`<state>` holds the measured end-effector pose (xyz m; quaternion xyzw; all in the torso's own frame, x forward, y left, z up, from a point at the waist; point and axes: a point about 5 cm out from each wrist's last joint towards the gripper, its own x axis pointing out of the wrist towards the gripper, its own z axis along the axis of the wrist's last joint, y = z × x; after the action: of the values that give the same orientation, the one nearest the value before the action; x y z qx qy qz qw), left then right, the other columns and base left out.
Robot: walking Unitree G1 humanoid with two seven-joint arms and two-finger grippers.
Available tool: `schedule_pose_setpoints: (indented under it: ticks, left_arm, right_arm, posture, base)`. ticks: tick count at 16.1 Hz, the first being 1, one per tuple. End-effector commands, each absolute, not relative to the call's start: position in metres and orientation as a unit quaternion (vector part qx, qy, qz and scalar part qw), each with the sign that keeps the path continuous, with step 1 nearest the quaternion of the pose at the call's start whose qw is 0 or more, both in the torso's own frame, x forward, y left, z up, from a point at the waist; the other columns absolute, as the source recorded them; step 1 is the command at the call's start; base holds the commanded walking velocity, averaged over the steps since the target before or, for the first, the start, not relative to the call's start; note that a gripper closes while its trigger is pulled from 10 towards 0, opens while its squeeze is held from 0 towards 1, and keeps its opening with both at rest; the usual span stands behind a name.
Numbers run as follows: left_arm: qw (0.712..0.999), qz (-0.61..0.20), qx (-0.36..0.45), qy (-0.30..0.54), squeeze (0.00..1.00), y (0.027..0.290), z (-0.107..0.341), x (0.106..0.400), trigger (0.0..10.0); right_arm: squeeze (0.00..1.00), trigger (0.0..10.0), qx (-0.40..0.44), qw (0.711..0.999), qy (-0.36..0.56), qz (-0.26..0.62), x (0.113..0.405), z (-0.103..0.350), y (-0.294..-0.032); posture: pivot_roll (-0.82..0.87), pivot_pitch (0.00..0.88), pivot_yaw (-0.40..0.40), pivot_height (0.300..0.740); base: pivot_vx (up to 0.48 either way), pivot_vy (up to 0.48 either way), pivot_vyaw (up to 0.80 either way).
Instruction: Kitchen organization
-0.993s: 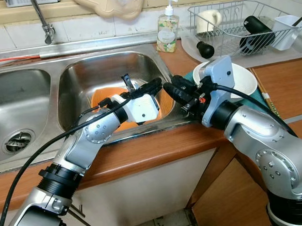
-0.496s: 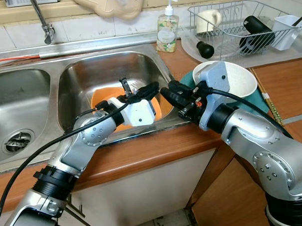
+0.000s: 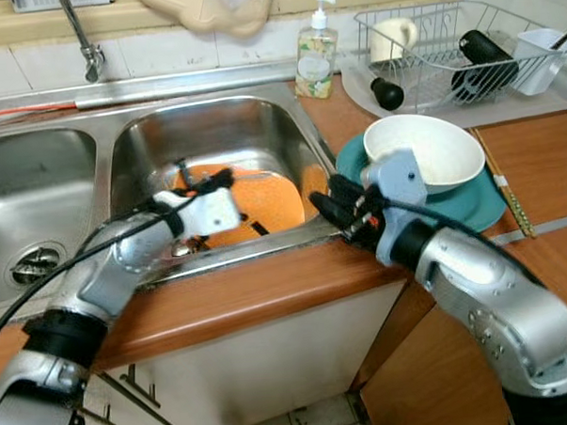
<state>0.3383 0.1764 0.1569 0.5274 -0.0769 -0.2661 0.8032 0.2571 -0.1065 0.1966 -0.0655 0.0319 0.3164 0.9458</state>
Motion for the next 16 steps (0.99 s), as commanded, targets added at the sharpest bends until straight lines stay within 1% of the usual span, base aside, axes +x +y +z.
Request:
schedule_pose_setpoints:
  ticks: [1,2,3,4,5,7,8,9,13,14,16]
  left_arm:
    - [0.802,-0.252,0.536,-0.077,0.0,0.18,0.163,0.344,0.0]
    - [0.805,-0.243,0.54,-0.051,0.0,0.186,0.157,0.35,0.0]
    - [0.805,-0.24,0.54,-0.046,0.0,0.187,0.156,0.351,1.8]
    - [0.806,-0.241,0.541,-0.011,0.0,0.191,0.15,0.356,5.5]
    - [0.807,-0.234,0.542,0.022,0.0,0.196,0.145,0.361,10.0]
    - [0.816,-0.232,0.525,0.072,0.0,0.201,0.137,0.367,10.0]
    - [0.818,-0.231,0.52,0.085,0.85,0.202,0.136,0.37,10.0]
    - [0.824,-0.23,0.509,0.093,1.0,0.201,0.135,0.371,10.0]
    - [0.831,-0.223,0.495,0.121,1.0,0.204,0.129,0.373,10.0]
    - [0.84,-0.22,0.482,0.121,1.0,0.204,0.128,0.374,10.0]
    - [0.862,-0.212,0.448,0.106,1.0,0.203,0.13,0.375,10.0]
  right_arm:
    - [0.0,10.0,-0.075,0.948,0.025,0.309,0.258,0.195,-0.107]
    - [0.0,10.0,-0.087,0.947,0.026,0.31,0.255,0.189,-0.108]
    - [0.0,10.0,-0.089,0.946,0.026,0.311,0.255,0.188,-0.108]
    - [0.0,10.0,-0.09,0.947,0.028,0.308,0.254,0.185,-0.108]
    - [0.0,10.0,-0.089,0.948,0.03,0.306,0.253,0.183,-0.108]
    - [0.0,10.0,-0.067,0.953,0.032,0.294,0.251,0.18,-0.109]
    - [0.0,10.0,-0.05,0.956,0.031,0.288,0.249,0.179,-0.109]
    - [0.0,10.0,-0.048,0.957,0.03,0.285,0.248,0.179,-0.11]
    - [0.0,10.0,-0.057,0.965,0.017,0.256,0.244,0.176,-0.114]
    - [0.0,10.0,-0.066,0.971,0.013,0.231,0.243,0.172,-0.119]
    - [0.0,10.0,-0.07,0.976,-0.004,0.208,0.245,0.164,-0.127]
  posture:
    - [-0.06,0.0,0.016,0.74]
    - [-0.07,0.0,0.019,0.74]
    - [-0.07,0.0,0.019,0.74]
    - [-0.07,0.0,0.019,0.74]
    - [-0.07,0.0,0.019,0.74]
    - [-0.07,0.0,0.019,0.74]
    - [-0.07,0.0,0.019,0.74]
    - [-0.07,0.0,0.029,0.74]
    - [-0.07,0.0,0.028,0.74]
    - [-0.07,0.0,0.028,0.74]
    - [-0.07,0.0,0.021,0.74]
  base:
    - [0.0,0.0,0.0]
    - [0.0,0.0,0.0]
    - [0.0,0.0,0.0]
    - [0.0,0.0,0.0]
    - [0.0,0.0,0.0]
    - [0.0,0.0,0.0]
    - [0.0,0.0,0.0]
    - [0.0,0.0,0.0]
    - [0.0,0.0,0.0]
    - [0.0,0.0,0.0]
    - [0.0,0.0,0.0]
